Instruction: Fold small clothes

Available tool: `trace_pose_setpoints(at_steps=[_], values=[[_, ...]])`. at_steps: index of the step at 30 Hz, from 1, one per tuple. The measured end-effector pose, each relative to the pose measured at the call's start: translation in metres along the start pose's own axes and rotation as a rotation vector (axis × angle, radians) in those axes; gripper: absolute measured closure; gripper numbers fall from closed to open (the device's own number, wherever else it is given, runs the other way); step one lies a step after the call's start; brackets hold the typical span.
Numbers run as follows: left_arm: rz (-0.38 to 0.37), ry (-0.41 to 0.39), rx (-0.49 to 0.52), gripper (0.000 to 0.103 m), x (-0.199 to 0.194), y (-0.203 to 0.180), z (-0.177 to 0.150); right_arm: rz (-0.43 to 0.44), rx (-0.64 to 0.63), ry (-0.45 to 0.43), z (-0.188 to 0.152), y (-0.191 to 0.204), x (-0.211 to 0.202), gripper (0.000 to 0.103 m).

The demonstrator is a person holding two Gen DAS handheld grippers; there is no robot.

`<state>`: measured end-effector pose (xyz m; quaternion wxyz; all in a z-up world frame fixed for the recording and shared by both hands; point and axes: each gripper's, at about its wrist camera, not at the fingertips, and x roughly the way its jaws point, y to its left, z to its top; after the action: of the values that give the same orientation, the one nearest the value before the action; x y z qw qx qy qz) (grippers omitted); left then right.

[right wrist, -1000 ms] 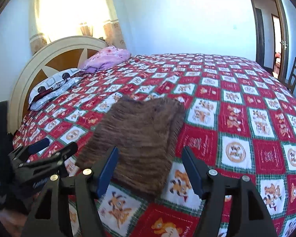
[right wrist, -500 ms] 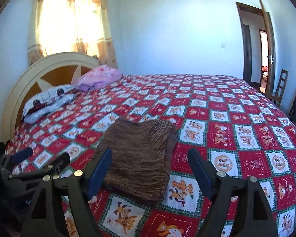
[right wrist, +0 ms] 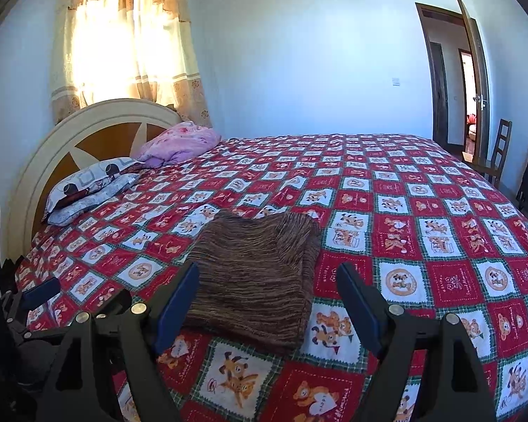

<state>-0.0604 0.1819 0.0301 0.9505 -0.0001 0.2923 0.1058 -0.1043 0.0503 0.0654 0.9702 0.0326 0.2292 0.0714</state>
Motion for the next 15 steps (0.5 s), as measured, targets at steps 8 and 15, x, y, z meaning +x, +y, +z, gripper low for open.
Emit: trace_pose_setpoints(at_steps=[8, 15], values=[[0.007, -0.007, 0.008, 0.0, -0.004, -0.002, 0.0, -0.007, -0.002, -0.023, 0.0, 0.0, -0.009, 0.022], [0.011, -0.009, 0.01, 0.0, -0.005, -0.004, 0.0, -0.016, 0.006, -0.033, 0.001, -0.003, -0.012, 0.022]])
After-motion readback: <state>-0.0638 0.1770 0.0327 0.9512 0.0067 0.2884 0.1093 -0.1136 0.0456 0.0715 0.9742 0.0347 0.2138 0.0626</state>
